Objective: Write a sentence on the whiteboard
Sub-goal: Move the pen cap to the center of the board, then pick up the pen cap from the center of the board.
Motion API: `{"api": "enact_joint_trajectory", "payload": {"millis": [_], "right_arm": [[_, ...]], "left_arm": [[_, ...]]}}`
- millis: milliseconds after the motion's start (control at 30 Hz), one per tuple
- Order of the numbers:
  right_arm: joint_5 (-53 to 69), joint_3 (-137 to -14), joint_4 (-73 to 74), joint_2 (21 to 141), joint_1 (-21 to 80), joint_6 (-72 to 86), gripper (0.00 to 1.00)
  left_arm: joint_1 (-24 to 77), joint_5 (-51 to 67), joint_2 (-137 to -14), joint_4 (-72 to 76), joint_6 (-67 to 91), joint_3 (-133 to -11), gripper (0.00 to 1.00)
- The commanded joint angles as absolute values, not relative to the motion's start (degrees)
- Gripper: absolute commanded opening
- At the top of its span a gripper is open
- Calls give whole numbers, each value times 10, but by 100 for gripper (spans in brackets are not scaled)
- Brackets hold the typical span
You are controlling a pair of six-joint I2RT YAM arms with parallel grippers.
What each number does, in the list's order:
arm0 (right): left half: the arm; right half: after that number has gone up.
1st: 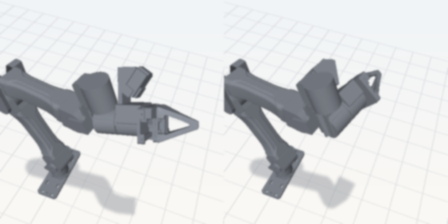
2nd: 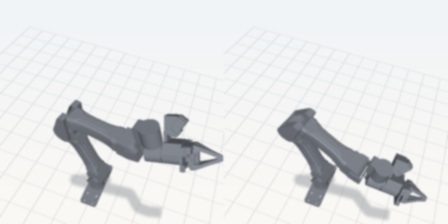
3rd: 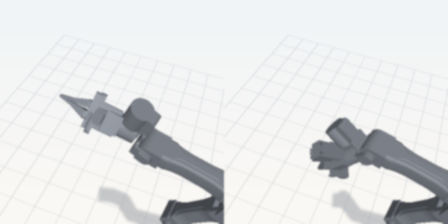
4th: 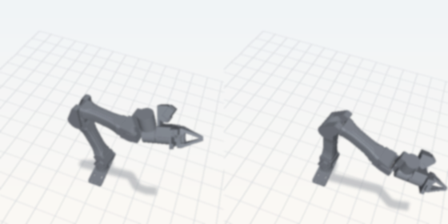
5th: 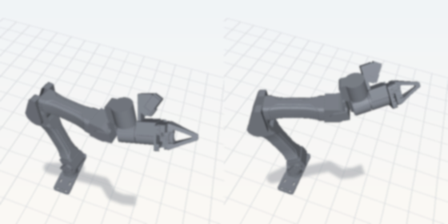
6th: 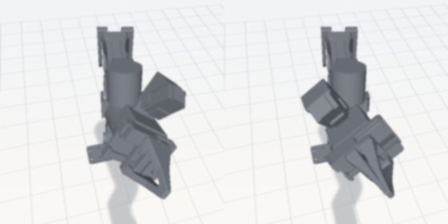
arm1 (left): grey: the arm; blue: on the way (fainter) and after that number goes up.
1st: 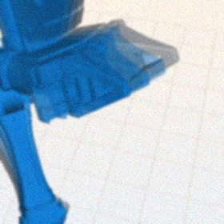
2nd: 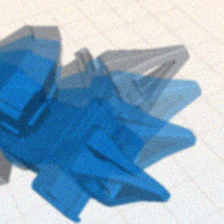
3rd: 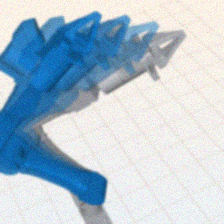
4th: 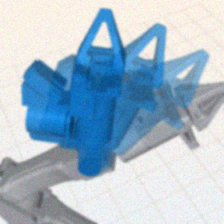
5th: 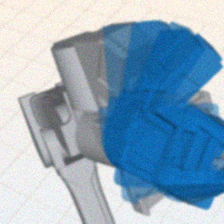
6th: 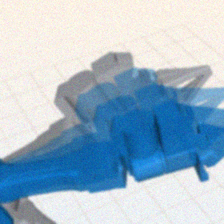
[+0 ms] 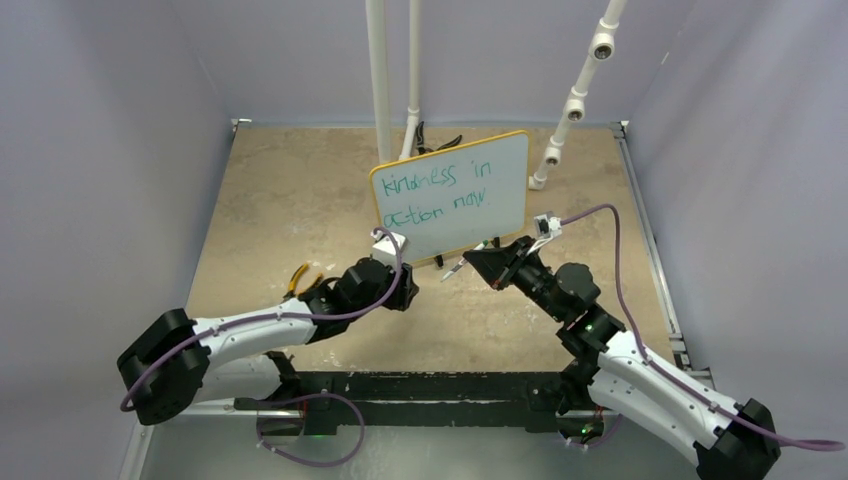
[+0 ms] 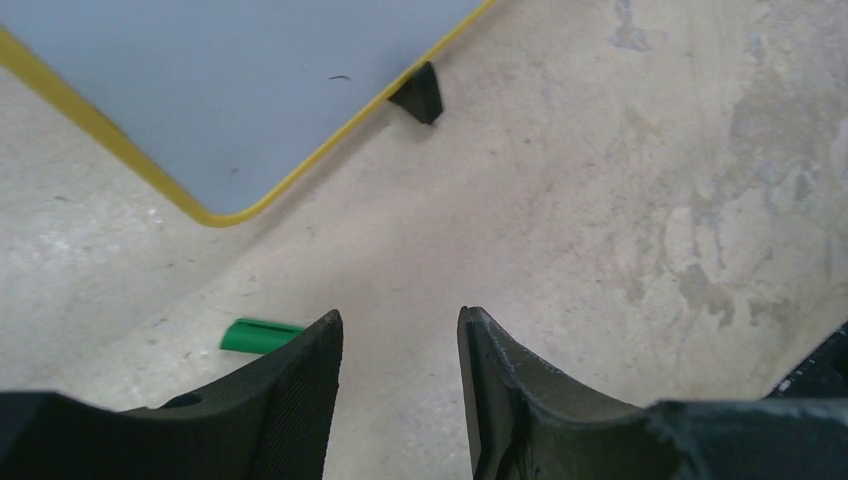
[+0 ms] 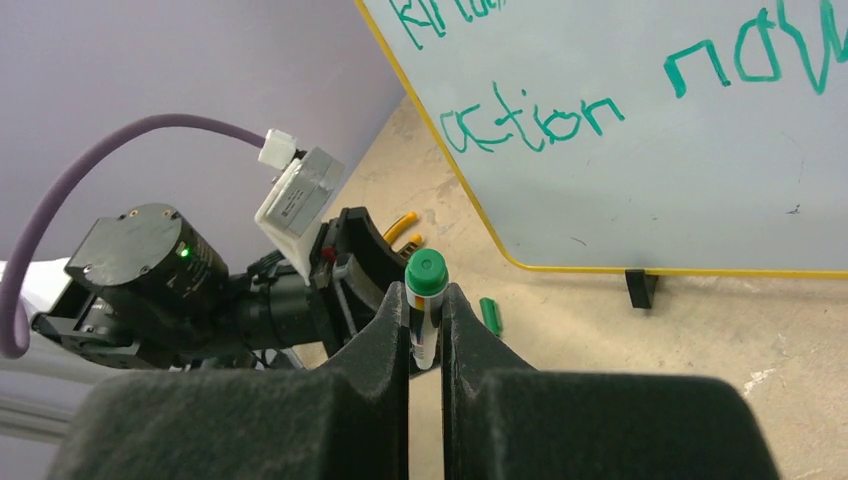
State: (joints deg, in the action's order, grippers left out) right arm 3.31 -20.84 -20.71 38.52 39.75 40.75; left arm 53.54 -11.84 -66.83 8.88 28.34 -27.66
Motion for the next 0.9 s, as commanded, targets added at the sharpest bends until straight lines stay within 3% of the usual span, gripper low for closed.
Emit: {"api": "enact_joint_trajectory", "payload": {"millis": [0,400,867], "right_arm": [[18,-234,-203,372,398,394,1],[12,-238,-175,351,398,392,1],[8,-237,-167,343,398,392,1]], "left_arm": [[499,-132,-671,77,238,-294,45],[441,-86,-767,115,197,-330,48],[439,-73,-764,131,215,-277,51]]}}
